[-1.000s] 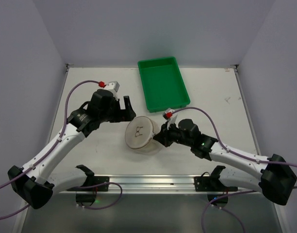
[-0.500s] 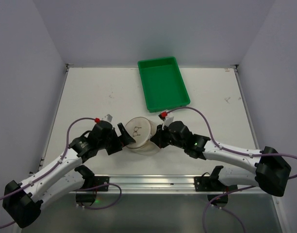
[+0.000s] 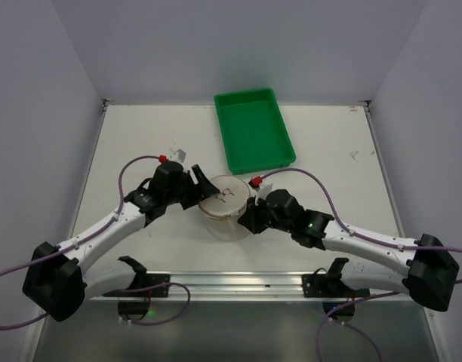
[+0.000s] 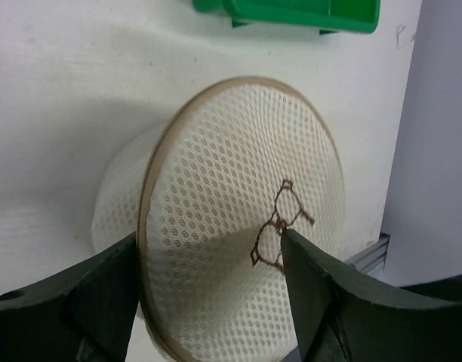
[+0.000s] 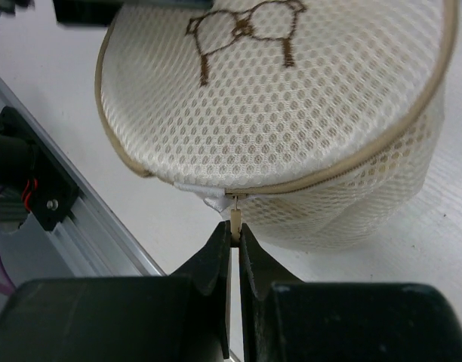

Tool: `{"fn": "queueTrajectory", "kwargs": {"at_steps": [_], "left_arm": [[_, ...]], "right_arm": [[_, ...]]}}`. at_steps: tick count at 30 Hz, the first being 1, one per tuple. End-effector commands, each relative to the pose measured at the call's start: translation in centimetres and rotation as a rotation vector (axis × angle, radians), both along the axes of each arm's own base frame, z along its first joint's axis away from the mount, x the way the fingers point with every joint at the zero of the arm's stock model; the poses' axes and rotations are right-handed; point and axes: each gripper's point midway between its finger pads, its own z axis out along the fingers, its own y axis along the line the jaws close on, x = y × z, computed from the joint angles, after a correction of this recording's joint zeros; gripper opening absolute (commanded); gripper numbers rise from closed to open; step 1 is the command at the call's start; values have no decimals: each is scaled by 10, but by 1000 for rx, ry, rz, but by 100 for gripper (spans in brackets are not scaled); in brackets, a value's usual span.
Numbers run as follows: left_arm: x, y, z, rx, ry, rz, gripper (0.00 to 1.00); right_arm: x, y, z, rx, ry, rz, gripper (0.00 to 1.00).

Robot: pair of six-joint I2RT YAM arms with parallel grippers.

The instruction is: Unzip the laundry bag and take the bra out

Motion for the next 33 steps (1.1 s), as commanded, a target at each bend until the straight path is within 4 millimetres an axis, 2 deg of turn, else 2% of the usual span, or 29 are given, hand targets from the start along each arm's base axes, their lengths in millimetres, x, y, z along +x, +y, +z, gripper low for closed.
{"fn": "queueTrajectory", "kwargs": {"at_steps": [1,3,6,7,8,10,11,15,17,21,24,27,30,32,33], "left_arm": [[30,-17,25,8,-138,-121,73],[39,-19,32,22,-173,-138,73],[45,-19,38,34,-182,-138,79],[42,-16,39,42,-170,-133,87],[41,-13,40,50,-166,-117,91],[31,0,34,81,-111,-74,98],[29,6,32,92,-96,-29,99],[10,29,22,117,-41,55,100],[2,31,31,72,-46,77,100],[-14,29,25,19,-3,83,99],[-20,13,17,-21,34,52,94],[-25,-11,19,-52,35,-5,89],[-21,-25,22,-82,25,-23,76],[-17,-28,24,-85,13,-20,55],[-15,-27,23,-76,13,-17,37]], "right_arm": [[-10,9,14,27,-5,76,0],[-11,12,12,34,12,74,0],[-8,17,10,44,28,58,0],[-7,19,9,44,34,57,0],[-6,21,9,43,40,58,0],[-6,22,7,43,52,53,0],[-3,27,13,70,35,54,0],[1,32,16,83,37,42,0],[1,33,17,91,36,40,0],[2,35,16,94,35,41,0],[2,37,15,93,40,44,0],[2,38,14,95,41,48,0],[3,37,14,88,38,43,0],[3,34,15,82,33,35,0],[4,31,14,74,32,25,0]]}}
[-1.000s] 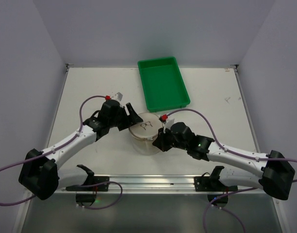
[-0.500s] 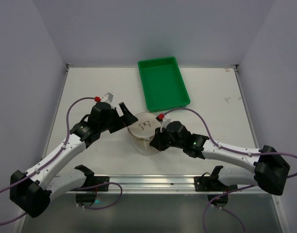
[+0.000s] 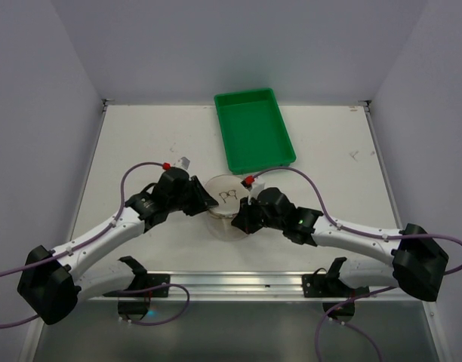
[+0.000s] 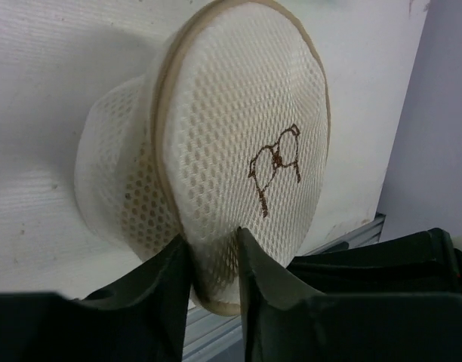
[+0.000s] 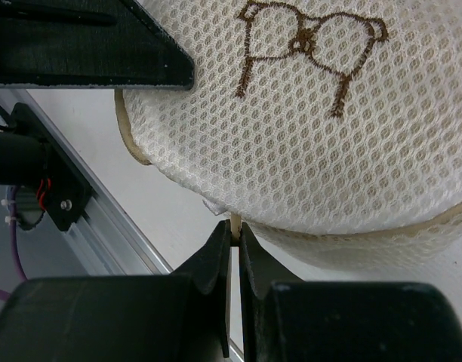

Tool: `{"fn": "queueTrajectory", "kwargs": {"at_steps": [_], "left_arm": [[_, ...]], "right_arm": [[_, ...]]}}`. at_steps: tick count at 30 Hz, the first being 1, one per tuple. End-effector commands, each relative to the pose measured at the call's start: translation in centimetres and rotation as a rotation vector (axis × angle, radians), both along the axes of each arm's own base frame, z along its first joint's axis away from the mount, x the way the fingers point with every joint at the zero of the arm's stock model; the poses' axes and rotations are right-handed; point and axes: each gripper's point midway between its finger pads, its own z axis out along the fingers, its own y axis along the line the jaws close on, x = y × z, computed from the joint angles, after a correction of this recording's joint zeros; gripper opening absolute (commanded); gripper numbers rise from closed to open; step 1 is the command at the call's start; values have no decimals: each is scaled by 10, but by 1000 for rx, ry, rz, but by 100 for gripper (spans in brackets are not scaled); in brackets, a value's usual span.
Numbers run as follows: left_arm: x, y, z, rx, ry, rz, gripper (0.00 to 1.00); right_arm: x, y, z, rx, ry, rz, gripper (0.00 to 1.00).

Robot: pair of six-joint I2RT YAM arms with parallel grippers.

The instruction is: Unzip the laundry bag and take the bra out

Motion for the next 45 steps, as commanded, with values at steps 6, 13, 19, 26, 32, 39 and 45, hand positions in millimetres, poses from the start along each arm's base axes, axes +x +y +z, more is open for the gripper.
{"fn": "queueTrajectory", "kwargs": {"at_steps": [6,13,19,26,32,39,45], "left_arm": [[16,1,17,22,-82,17,0],[7,9,2,78,-79,-132,0],[2,8,6,124,-138,-338,0],[42,17,14,236,-193,-363,17],[88,0,33,196,-216,-312,44],[74,26,30,195,-124,-104,100],[41,59,36,165,-99,91,100]], "right_arm": [[21,-28,22,-18,-109,-101,0],[49,-98,12,-28,-117,-274,0],[53,-94,22,-34,-160,-196,0],[15,-39,40,26,-216,94,0],[-5,11,53,180,-110,150,0],[17,34,50,194,-98,65,0],[27,41,52,191,-107,30,0]]}}
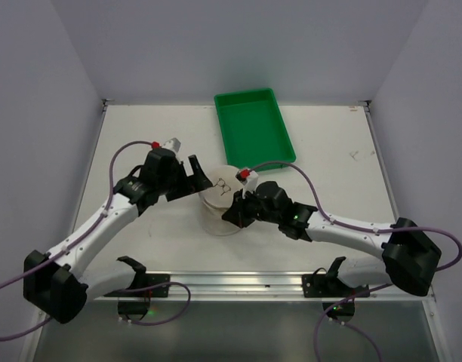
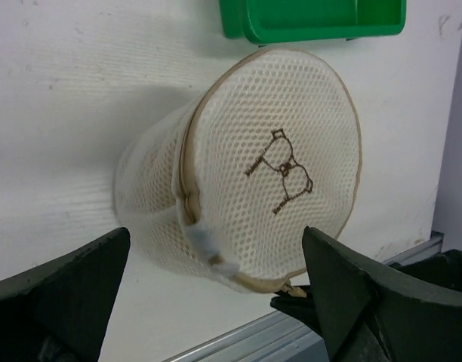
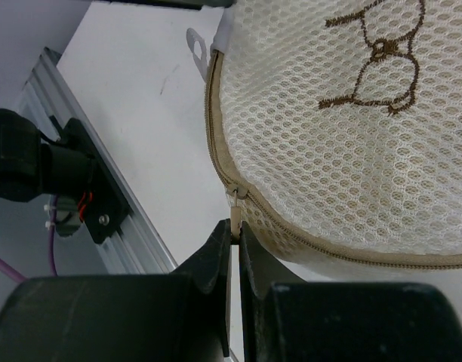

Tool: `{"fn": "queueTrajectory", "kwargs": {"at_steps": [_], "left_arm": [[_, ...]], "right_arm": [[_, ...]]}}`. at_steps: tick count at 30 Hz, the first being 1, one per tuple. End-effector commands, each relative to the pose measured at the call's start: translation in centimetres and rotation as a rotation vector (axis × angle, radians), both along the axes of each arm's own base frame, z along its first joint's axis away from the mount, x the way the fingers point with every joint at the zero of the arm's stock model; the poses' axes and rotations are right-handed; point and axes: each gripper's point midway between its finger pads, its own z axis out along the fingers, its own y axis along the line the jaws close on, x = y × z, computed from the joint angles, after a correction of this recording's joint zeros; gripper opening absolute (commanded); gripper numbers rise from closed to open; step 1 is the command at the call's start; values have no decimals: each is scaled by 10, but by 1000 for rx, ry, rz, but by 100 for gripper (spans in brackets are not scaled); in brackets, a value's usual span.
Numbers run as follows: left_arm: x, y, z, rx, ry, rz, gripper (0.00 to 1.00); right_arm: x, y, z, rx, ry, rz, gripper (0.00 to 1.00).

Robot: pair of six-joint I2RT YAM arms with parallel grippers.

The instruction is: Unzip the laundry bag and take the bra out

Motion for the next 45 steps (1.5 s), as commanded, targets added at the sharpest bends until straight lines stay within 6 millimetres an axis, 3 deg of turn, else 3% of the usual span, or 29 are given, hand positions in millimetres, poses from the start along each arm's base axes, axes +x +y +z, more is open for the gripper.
{"fn": "queueTrajectory", "kwargs": {"at_steps": [1,3,4,8,10,13,16,17,18,20,21,23,24,25,26,28,31,35,38,40,43,45], "left_arm": [[-11,21,7,-43,3,164,100],[-19,15,14,-121,1,176,98],[-25,13,5,-133,28,167,97],[-34,-15,-3,-205,57,122,89],[-26,-27,3,-248,24,127,85],[-19,-35,-1,-247,25,138,72],[-15,-35,-3,-245,19,149,43],[-15,-36,-4,-242,20,148,26],[-15,-35,-5,-236,19,146,17],[-17,-33,-6,-224,27,141,0],[-18,-34,-3,-216,18,121,0],[-23,-31,-4,-189,28,98,0],[-27,-33,-1,-182,15,47,0],[-30,-34,0,-181,12,22,0],[-36,-33,-1,-171,25,0,0],[-44,-34,1,-162,20,-76,0],[-59,-34,1,-155,38,-175,0],[-76,-37,1,-163,38,-328,0],[-90,-37,-5,-144,68,-447,0],[-86,-29,-10,-80,69,-463,0],[-55,-13,-10,3,22,-368,0],[-33,-11,1,13,-27,-332,4]], "right_arm": [[18,17,34,91,-64,-54,0],[19,19,32,84,-61,-52,0],[17,21,31,83,-59,-48,0],[14,27,26,71,-52,-36,0],[12,29,24,67,-50,-30,0],[8,29,21,57,-45,-25,0],[6,22,22,48,-52,-37,0],[9,17,22,41,-60,-57,0],[5,11,14,16,-51,-60,0],[9,-1,16,-1,-92,-91,0],[10,-14,5,-50,-89,-114,0],[19,-35,6,-72,-111,-168,0],[18,-48,-6,-103,-94,-180,0],[32,-65,-8,-105,-84,-239,0],[36,-76,-1,-80,-89,-267,0],[51,-105,-8,-95,-82,-343,0],[62,-129,-5,-133,-98,-403,0],[71,-134,-10,-168,-77,-417,0],[71,-121,-8,-138,-81,-355,0],[68,-107,2,-98,-115,-274,0],[56,-94,11,-87,-163,-177,0],[44,-84,17,-86,-171,-111,0]]}}
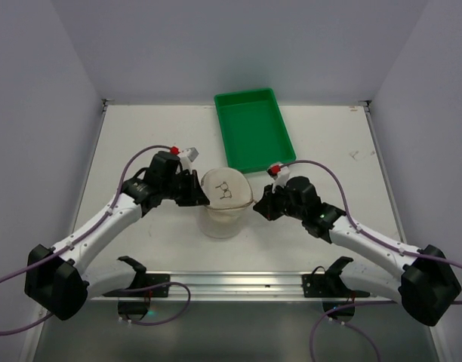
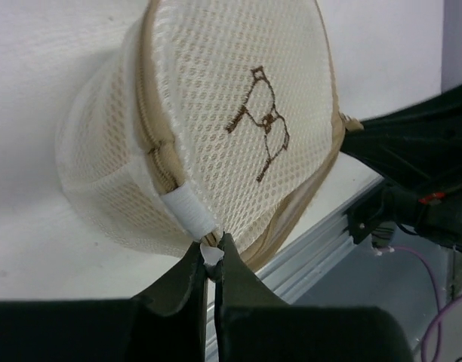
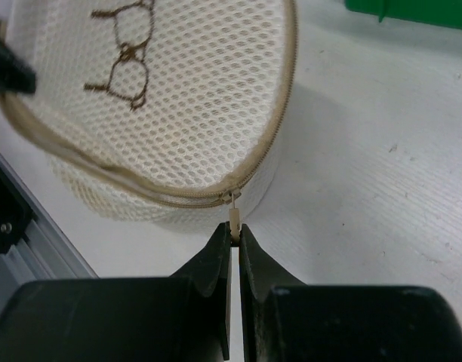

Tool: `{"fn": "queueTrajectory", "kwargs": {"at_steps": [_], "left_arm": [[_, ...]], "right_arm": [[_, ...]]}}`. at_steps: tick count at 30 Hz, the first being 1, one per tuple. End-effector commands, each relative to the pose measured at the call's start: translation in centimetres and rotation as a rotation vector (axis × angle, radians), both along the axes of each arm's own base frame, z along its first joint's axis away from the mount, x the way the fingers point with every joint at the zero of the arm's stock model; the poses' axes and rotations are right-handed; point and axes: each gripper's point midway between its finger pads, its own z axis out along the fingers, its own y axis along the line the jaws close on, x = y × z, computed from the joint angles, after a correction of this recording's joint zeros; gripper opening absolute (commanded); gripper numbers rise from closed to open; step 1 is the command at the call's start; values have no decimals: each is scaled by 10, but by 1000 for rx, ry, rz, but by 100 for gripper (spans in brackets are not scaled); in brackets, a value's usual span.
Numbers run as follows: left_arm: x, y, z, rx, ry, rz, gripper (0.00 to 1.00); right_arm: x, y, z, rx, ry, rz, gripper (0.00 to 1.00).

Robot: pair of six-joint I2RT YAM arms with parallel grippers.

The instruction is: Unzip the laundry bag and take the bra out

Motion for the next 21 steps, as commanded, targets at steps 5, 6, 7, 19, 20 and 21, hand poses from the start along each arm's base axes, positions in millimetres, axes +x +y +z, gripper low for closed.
{"fn": "queueTrajectory", "kwargs": {"at_steps": [5,6,7,19,20,21], "left_arm": [[80,10,21,74,-107,76,17],[88,7,13,76,-81,75,21],[93,4,13,69,-73,75,24],[64,29,30,-30,-35,322,100],[55,33,16,-29,8,358,99],[48,33,22,-57,0,370,97]], "right_arm": [[-45,55,39,39,-84,270,0],[-54,68,44,83,-65,299,0],[-58,74,51,114,-68,316,0],[-35,142,58,220,-23,291,0],[-33,146,61,228,-24,291,0],[-33,149,59,228,-22,293,0]]}}
